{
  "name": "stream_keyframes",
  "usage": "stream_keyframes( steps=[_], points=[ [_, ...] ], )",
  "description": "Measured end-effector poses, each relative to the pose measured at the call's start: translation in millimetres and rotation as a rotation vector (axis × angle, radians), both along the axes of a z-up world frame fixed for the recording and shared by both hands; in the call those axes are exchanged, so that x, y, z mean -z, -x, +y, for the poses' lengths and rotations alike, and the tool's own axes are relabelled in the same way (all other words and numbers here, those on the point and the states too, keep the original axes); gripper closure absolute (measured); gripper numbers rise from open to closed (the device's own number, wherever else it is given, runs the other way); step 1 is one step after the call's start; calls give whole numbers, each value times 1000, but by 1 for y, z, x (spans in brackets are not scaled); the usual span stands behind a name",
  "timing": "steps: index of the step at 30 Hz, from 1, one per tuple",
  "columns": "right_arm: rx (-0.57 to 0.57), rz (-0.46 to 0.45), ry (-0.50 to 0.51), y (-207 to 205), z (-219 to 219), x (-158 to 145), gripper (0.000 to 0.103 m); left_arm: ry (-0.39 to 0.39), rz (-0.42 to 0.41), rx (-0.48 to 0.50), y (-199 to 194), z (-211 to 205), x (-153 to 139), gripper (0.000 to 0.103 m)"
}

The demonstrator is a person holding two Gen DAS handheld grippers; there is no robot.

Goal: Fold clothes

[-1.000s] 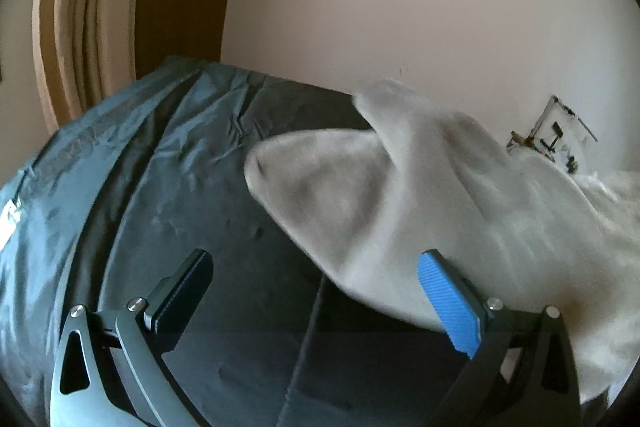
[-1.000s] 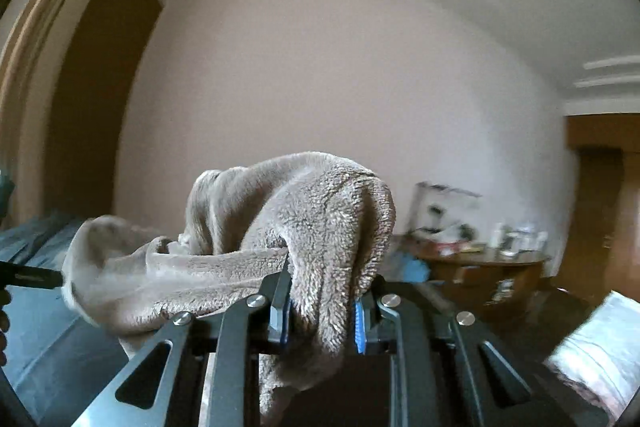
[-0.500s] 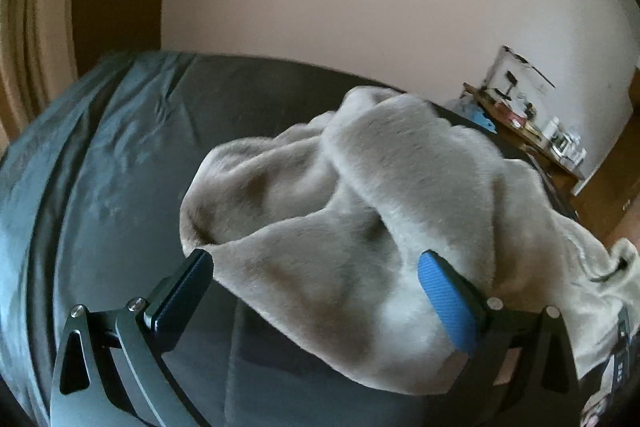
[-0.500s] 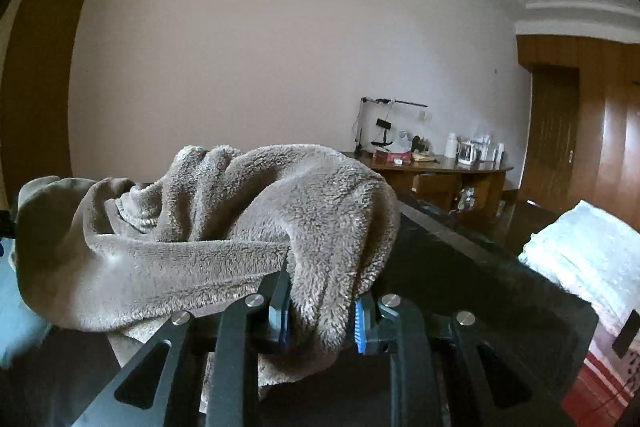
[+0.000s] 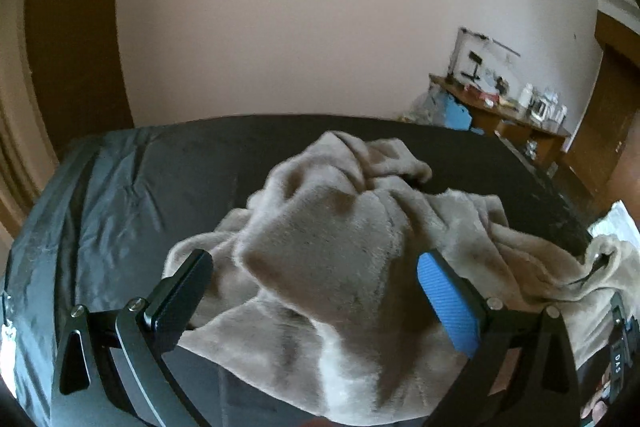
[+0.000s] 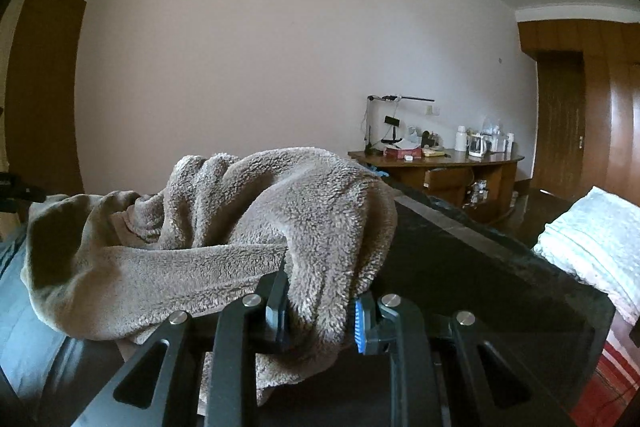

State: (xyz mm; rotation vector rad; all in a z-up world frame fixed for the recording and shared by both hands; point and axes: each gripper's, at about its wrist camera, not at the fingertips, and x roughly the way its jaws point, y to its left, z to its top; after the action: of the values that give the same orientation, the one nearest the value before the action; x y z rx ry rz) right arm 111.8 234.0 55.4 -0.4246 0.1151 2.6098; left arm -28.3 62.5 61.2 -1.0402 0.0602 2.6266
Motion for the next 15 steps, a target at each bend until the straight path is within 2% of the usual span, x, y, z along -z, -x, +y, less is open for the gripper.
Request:
stream_keyframes(
  steps=[5, 10, 15],
  points=[
    [-6, -1, 7, 1, -1, -1, 80, 67, -58, 10, 14, 27, 25, 0],
    [-6, -4, 4, 1, -7, -2, 80, 122, -52, -10, 23, 36, 39, 0],
    [-9, -13, 0, 3, -7, -4, 80, 93, -105, 2, 32, 30, 52, 0]
  ],
)
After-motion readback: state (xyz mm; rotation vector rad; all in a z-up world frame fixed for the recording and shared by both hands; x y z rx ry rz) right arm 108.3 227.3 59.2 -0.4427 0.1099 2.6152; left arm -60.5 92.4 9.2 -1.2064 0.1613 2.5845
